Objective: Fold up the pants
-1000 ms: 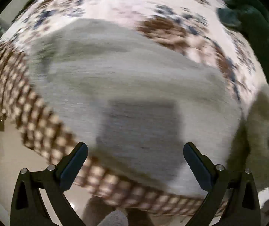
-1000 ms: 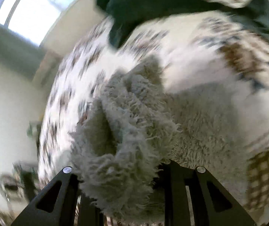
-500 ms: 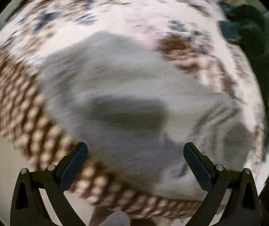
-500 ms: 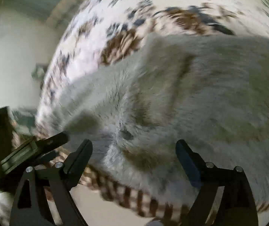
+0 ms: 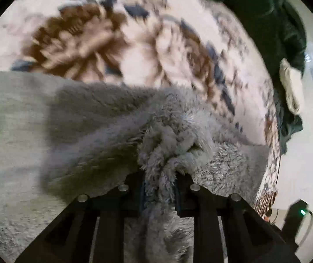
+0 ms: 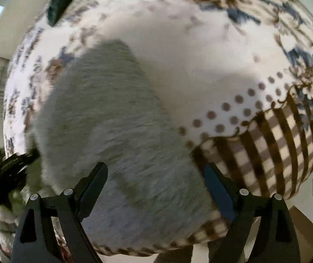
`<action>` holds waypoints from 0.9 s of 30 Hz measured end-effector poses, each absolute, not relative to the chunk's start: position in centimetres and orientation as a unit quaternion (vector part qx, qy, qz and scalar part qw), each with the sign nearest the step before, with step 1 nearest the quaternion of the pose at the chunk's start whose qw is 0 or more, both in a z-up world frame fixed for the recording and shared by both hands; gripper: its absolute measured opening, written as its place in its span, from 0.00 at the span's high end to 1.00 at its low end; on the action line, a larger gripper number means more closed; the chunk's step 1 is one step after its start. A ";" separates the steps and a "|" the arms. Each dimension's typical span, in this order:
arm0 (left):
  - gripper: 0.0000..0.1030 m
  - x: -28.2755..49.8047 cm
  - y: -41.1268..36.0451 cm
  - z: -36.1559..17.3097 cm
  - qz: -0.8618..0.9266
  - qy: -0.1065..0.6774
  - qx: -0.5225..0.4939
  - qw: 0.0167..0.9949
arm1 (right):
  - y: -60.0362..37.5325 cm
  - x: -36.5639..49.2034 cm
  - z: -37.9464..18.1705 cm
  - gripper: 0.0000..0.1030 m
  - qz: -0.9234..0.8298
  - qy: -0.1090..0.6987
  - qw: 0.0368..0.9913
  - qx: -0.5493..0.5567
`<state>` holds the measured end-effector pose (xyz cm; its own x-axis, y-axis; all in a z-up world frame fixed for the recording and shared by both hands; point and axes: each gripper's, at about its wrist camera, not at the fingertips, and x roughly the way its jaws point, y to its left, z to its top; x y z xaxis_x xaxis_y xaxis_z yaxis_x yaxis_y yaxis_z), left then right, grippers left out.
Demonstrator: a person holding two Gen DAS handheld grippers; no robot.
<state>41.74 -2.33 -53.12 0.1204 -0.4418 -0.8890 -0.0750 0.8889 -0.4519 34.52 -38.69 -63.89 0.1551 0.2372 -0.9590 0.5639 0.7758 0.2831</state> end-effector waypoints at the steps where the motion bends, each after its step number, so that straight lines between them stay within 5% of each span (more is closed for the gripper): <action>1: 0.83 41.1 -1.2 -52.4 -0.120 0.641 -0.205 0.730 | -39.5 34.7 -65.2 0.11 -0.111 0.647 0.680 0.328; 4: 0.83 39.3 1.9 -52.4 -0.089 0.643 -0.221 0.727 | -39.8 34.8 -68.2 0.16 -0.077 0.646 0.653 0.387; 6: 0.83 38.5 3.2 -53.0 -0.078 0.651 -0.243 0.715 | -39.8 34.6 -68.7 0.52 -0.057 0.631 0.654 0.413; 8: 0.83 38.0 3.4 -53.0 -0.078 0.649 -0.255 0.713 | -39.1 34.9 -68.3 0.72 -0.060 0.629 0.664 0.400; 14: 0.66 37.1 3.0 -50.2 -0.085 0.634 -0.283 0.714 | -40.4 36.1 -66.8 0.74 -0.078 0.625 0.684 0.368; 16: 0.40 35.8 2.5 -48.6 -0.085 0.627 -0.280 0.722 | -40.6 35.4 -66.5 0.74 -0.076 0.629 0.683 0.363; 24: 0.39 31.3 0.1 -52.4 -0.042 0.698 -0.169 0.694 | -39.8 35.1 -65.0 0.74 -0.093 0.630 0.686 0.353; 27: 0.37 30.1 3.6 -53.3 -0.013 0.696 -0.211 0.686 | -39.9 35.2 -65.1 0.74 -0.094 0.634 0.682 0.352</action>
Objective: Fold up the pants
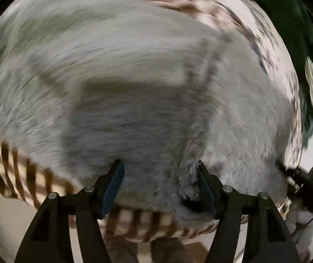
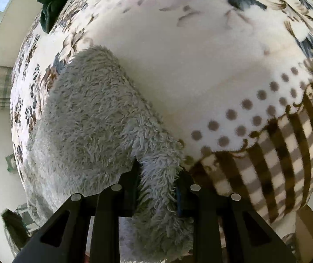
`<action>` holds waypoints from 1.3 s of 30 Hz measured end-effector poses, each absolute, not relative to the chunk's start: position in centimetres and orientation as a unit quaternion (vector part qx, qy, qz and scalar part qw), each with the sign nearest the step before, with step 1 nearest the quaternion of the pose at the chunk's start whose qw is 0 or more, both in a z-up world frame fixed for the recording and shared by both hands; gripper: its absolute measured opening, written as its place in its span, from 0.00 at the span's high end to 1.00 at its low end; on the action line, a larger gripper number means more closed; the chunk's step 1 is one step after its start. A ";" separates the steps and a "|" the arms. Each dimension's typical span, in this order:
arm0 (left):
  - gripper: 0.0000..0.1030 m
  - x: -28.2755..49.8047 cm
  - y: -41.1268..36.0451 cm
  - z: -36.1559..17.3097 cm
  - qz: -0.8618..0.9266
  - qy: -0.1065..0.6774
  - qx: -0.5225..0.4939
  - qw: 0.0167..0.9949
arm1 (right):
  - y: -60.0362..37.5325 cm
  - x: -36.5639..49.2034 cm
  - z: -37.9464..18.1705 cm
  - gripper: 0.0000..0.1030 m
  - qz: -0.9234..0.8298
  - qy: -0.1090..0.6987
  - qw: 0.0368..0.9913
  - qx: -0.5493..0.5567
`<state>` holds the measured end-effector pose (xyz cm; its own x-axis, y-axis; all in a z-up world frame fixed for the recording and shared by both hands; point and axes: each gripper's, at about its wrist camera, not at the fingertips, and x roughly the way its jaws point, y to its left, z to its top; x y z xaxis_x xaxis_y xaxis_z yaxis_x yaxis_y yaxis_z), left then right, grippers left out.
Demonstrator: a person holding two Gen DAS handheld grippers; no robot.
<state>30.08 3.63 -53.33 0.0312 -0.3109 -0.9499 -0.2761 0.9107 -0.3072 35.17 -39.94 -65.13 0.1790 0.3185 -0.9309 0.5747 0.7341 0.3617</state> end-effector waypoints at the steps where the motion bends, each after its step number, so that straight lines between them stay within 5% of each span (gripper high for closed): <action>1: 0.37 29.9 4.7 -53.3 -0.009 0.692 -0.237 0.682 | -39.8 35.3 -65.2 0.74 -0.092 0.635 0.682 0.350; 7: 0.39 31.0 5.5 -52.0 -0.025 0.662 -0.270 0.698 | -39.1 35.8 -65.6 0.64 -0.069 0.652 0.672 0.345; 14: 0.39 31.1 6.7 -47.7 0.005 0.590 -0.264 0.763 | -38.1 36.1 -60.9 0.16 -0.086 0.640 0.716 0.267; 18: 0.39 28.6 9.6 -47.9 0.071 0.565 -0.257 0.781 | -35.5 36.5 -57.9 0.16 -0.077 0.619 0.749 0.224; 22: 0.39 26.2 15.6 -51.3 0.143 0.547 -0.385 0.729 | -31.8 37.5 -57.6 0.16 -0.043 0.629 0.747 0.213; 33: 0.40 29.4 23.4 -58.6 0.173 0.480 -0.537 0.672 | -25.4 39.0 -60.5 0.16 0.003 0.660 0.730 0.176; 35: 0.54 29.4 23.8 -58.5 0.170 0.455 -0.552 0.677 | -24.9 39.1 -61.0 0.16 0.002 0.666 0.726 0.174; 36: 0.73 29.4 24.0 -58.3 0.163 0.449 -0.556 0.681 | -24.8 39.1 -61.2 0.16 0.002 0.667 0.724 0.175; 39: 0.84 29.3 23.8 -56.4 0.154 0.427 -0.539 0.710 | -24.4 39.2 -61.5 0.16 0.000 0.671 0.722 0.172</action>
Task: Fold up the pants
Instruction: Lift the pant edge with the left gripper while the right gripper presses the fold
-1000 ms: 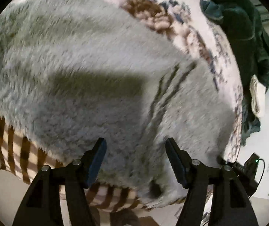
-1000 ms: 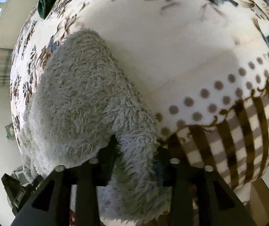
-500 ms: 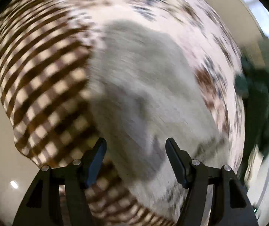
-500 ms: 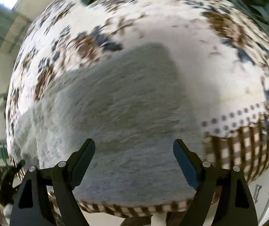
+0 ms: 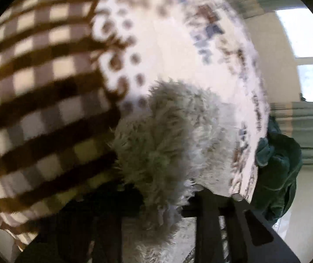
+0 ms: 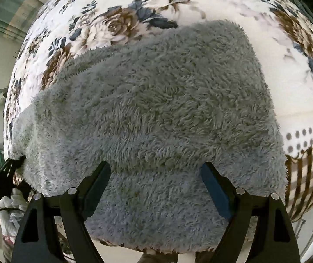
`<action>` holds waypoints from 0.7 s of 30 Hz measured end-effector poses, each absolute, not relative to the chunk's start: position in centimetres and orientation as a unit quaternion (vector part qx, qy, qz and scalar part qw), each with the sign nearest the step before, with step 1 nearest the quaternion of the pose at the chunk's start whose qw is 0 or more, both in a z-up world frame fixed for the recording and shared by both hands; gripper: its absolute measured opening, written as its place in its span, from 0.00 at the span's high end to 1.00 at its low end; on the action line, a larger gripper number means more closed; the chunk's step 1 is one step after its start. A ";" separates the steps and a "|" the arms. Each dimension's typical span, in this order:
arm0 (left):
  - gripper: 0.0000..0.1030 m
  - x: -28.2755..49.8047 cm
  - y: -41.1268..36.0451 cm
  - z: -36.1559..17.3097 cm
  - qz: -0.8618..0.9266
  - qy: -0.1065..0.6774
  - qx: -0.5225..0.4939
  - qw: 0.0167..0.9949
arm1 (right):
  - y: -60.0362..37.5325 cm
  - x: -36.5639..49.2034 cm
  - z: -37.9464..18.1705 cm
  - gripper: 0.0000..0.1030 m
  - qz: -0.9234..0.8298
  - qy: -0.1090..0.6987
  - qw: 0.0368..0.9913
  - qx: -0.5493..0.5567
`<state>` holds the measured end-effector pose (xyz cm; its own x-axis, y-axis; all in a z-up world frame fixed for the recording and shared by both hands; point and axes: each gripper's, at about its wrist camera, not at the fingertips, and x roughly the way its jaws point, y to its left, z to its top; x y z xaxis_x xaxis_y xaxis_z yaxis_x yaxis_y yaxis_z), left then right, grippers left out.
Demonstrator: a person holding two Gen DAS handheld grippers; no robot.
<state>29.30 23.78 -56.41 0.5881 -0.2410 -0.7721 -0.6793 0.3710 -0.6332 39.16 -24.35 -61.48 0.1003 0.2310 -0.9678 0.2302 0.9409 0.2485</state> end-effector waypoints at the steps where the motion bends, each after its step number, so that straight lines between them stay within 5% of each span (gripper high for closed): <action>1: 0.84 29.4 23.4 -55.2 0.153 0.423 -0.522 0.725 | -24.3 39.2 -61.5 0.16 0.000 0.671 0.721 0.171; 13: 0.86 31.8 10.1 -37.5 -0.022 0.363 -0.341 0.867 | -26.9 39.5 -60.2 0.16 -0.014 0.656 0.730 0.190; 21: 0.86 32.6 -7.8 -34.7 -0.175 0.413 -0.242 0.860 | -33.5 37.3 -57.6 0.16 -0.040 0.632 0.740 0.228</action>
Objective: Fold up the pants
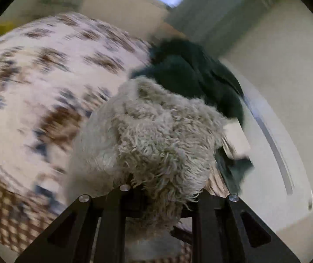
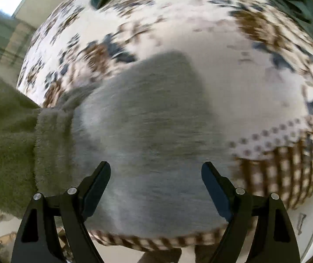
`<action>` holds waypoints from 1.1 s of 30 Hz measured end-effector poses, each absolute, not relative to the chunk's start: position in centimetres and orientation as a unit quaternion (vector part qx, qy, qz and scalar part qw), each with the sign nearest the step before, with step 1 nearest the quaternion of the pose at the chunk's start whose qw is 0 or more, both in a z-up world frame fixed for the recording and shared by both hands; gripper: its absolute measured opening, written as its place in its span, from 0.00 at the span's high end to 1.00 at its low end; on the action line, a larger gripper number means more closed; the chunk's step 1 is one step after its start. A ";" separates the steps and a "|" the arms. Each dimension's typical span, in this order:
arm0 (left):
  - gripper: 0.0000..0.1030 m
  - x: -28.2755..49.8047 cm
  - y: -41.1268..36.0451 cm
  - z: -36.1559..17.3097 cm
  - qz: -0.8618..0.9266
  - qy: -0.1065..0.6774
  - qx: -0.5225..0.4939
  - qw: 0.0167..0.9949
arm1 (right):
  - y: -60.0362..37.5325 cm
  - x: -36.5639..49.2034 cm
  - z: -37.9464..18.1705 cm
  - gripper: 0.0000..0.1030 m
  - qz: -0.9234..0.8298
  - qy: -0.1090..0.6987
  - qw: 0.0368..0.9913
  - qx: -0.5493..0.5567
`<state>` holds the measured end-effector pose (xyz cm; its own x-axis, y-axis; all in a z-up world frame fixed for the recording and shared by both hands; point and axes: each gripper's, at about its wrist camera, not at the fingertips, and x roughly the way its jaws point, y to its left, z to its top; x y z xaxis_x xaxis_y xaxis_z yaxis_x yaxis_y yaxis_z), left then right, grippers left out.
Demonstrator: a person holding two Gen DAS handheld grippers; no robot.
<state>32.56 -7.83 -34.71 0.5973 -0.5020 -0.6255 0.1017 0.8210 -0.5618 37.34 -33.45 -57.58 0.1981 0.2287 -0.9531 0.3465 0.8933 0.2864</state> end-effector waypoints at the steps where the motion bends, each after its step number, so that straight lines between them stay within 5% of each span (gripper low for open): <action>1: 0.86 32.6 -10.6 -35.6 -0.195 0.429 -0.231 0.851 | -34.8 36.8 -57.5 0.16 -0.048 0.630 0.739 0.233; 11: 0.83 31.0 -27.5 -43.2 -0.274 0.567 -0.091 0.771 | -48.9 31.0 -58.8 0.16 -0.147 0.633 0.715 0.257; 14: 0.71 31.0 -28.1 -43.2 -0.259 0.593 -0.084 0.758 | -51.5 30.3 -58.5 0.16 -0.159 0.625 0.715 0.268; 16: 0.34 31.3 -27.3 -42.1 -0.262 0.596 -0.101 0.752 | -52.6 30.3 -58.2 0.16 -0.163 0.619 0.717 0.277; 18: 0.19 31.6 -25.9 -40.9 -0.264 0.589 -0.129 0.753 | -53.8 30.4 -58.0 0.16 -0.165 0.607 0.717 0.300; 25: 0.19 35.4 -17.0 -38.2 -0.189 0.549 -0.162 0.798 | -53.2 33.8 -57.9 0.13 -0.109 0.566 0.716 0.394; 33: 0.19 41.3 -10.2 -46.6 -0.076 0.601 -0.121 0.787 | -47.8 40.0 -63.8 0.13 0.008 0.613 0.651 0.449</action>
<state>41.26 -10.24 -46.56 0.2663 -0.2647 -0.9268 -0.0253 0.9593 -0.2812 39.98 -47.77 -63.77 0.2495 0.5597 -0.7902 0.5398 0.5971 0.5934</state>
